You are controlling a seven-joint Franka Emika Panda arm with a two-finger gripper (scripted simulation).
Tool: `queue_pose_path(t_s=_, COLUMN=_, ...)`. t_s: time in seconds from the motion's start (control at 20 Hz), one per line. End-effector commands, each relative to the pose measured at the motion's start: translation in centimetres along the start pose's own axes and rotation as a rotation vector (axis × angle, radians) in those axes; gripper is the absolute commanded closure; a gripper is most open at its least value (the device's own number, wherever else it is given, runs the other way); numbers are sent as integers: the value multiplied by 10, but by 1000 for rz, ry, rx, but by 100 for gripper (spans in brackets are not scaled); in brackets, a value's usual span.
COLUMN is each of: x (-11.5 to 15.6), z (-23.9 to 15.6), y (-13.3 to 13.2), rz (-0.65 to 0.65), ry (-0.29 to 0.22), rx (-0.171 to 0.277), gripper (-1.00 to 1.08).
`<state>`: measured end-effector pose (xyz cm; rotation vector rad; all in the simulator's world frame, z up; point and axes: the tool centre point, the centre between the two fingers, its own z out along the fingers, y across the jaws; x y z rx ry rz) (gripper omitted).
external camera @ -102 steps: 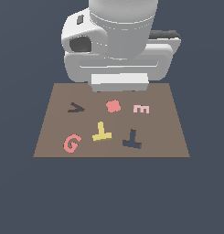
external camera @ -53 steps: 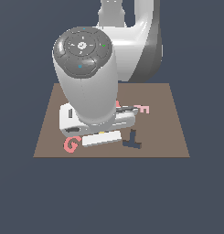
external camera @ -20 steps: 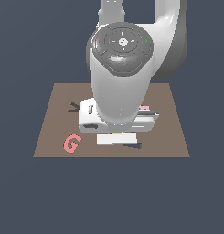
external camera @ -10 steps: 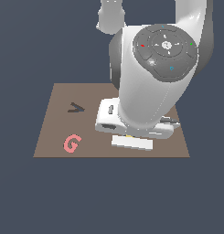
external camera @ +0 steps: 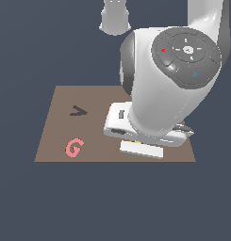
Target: Insert a designated object into the corresponding slot on a board.
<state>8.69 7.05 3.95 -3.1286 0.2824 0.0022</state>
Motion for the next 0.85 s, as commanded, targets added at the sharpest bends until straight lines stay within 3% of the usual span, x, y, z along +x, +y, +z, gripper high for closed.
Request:
queue_pose_path(t_s=0.0, x=0, z=0, y=0, rz=0, ry=0, rx=0, gripper=108)
queue_pose_path(t_s=0.3, x=1, z=10, y=0, rz=5, ry=0, rx=0, gripper=108)
queue_pose_path(t_s=0.35, x=1, z=10, y=0, rz=5, ry=0, rx=0, gripper=-92)
queue_pose_path(t_s=0.8, x=1, z=10, y=0, rz=5, ry=0, rx=0, gripper=-92)
